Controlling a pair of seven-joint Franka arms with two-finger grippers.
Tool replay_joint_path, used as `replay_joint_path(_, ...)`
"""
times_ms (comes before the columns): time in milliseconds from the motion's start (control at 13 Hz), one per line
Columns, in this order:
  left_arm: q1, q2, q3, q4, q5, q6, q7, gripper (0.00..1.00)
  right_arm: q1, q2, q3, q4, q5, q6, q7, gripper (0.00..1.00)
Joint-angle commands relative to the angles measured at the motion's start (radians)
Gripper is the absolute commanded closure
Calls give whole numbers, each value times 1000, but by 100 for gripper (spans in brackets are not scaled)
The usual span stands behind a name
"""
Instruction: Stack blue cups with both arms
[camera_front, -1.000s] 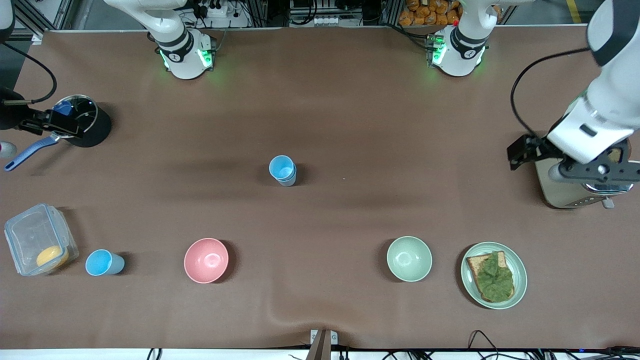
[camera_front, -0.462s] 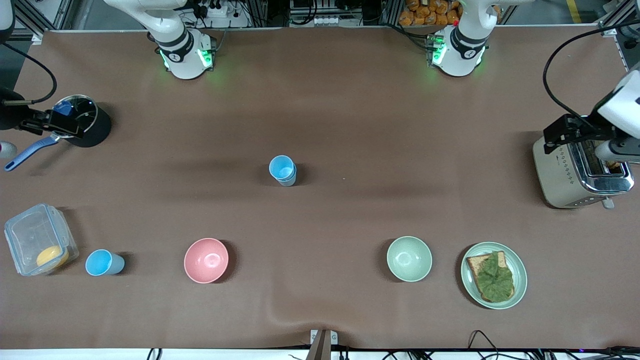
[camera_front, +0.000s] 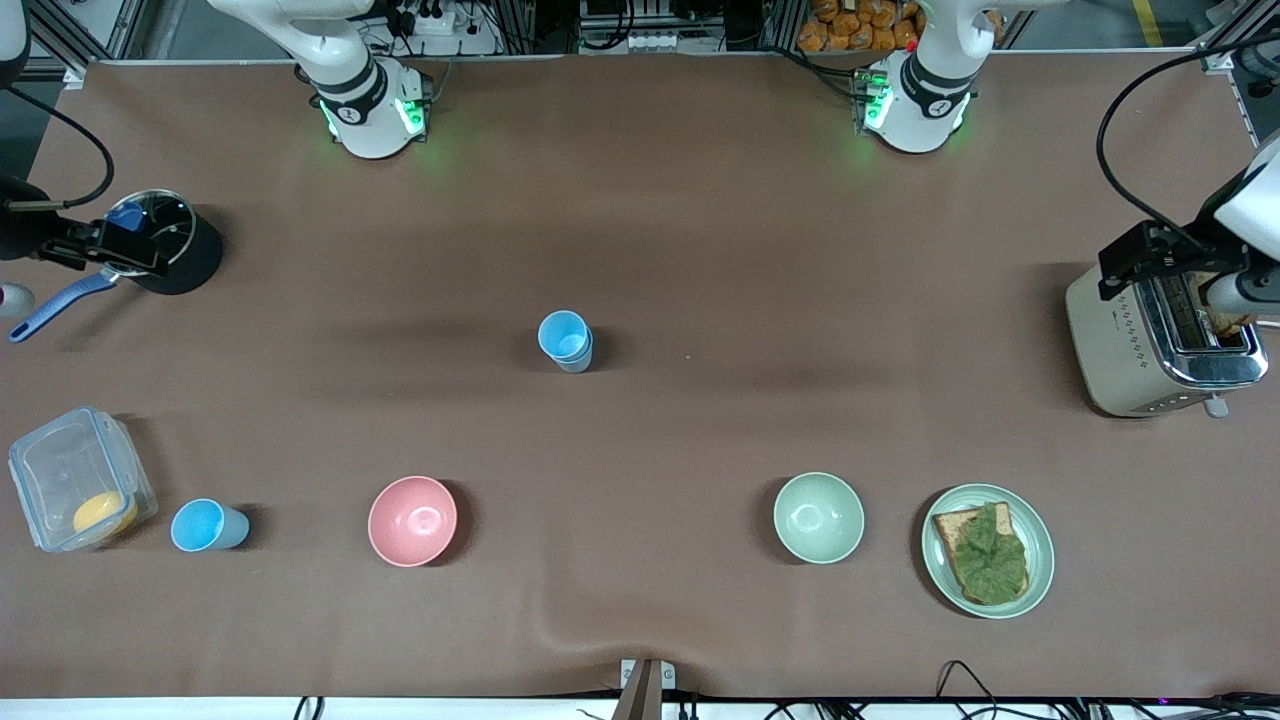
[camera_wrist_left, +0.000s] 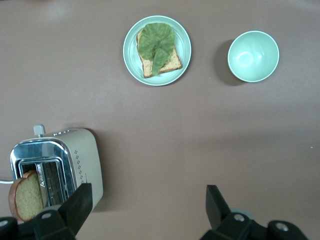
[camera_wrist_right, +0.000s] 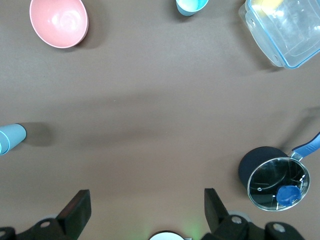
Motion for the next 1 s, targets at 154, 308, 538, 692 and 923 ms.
replay_joint_path(154,11,-37,-1,-23,-23,-13,16,0,-28,-7,20,-6,-11,-4,-17,0)
replay_joint_path(308,8,-33,-1,-17,-16,-10,21,0,-28,-7,20,-7,-11,-4,-17,0)
replay_joint_path(538,8,-33,-6,-15,-9,-11,14,0,-28,-7,20,-7,-11,-4,-17,0)
replay_joint_path(692,8,-33,-9,-15,-9,-16,14,0,-27,-7,20,-7,-11,-4,-17,0)
replay_joint_path(923,3,-33,-12,-15,-26,-24,10,0,-28,-7,20,-7,-11,-4,-17,0)
